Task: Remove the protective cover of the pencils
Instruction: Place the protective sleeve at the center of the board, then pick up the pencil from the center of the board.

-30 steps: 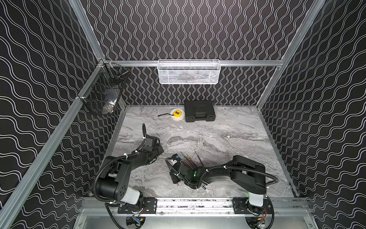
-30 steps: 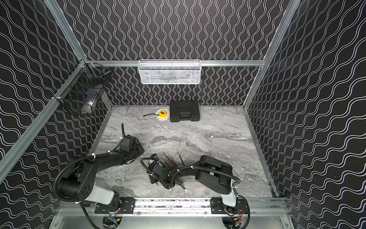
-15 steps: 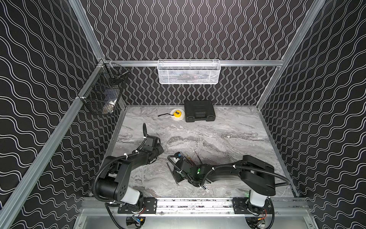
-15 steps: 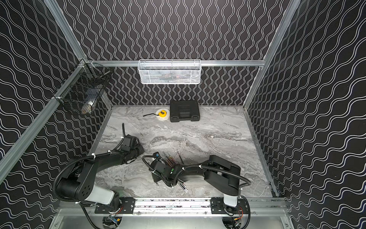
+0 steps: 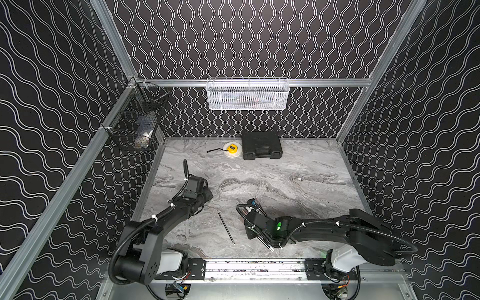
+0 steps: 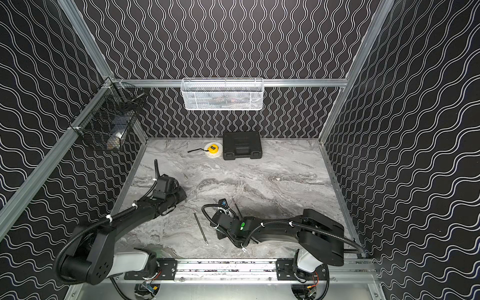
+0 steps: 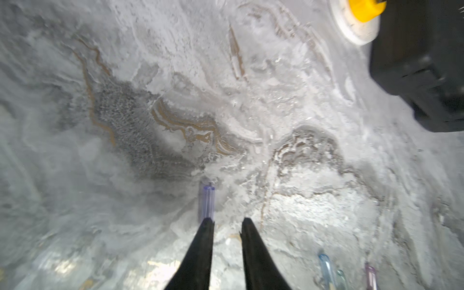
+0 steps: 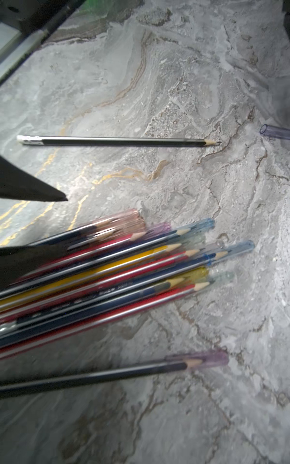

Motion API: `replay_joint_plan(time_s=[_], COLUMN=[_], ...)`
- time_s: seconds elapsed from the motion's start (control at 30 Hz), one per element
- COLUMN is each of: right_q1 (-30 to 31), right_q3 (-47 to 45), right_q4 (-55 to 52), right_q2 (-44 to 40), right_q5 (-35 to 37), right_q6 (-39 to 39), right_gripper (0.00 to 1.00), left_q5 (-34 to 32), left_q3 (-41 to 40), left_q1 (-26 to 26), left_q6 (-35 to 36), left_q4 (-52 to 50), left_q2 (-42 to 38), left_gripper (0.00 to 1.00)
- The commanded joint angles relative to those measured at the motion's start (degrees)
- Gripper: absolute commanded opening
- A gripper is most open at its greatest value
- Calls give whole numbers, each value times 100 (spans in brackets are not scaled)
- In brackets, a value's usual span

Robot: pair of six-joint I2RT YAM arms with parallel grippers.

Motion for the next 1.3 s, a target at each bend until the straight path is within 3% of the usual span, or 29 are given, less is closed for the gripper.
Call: replay_joint_plan(time_s=[0.0,0.27,0.47,1.27], right_q1=[31,168,273,557], right_q3=[-128,-680,-788,-484], right_q4=[-535,-1005,-885,-765], right_q2=[-276,-867,-784,-109], right_q5=[56,-42,-222,-237], right_q6=[373,597,550,538], right_gripper=[31,29,29,27], left_q5=[29,308,422,463], left_q3=[23,-180,-174,-321], left_q1=[-3,-10,-17,-15], left_q6=[-85,-181,-158,-203], left_q4=[-303,-432,-548,-184], left_q2=[-328,-935,-1201,-890], left_gripper=[32,34,36,35])
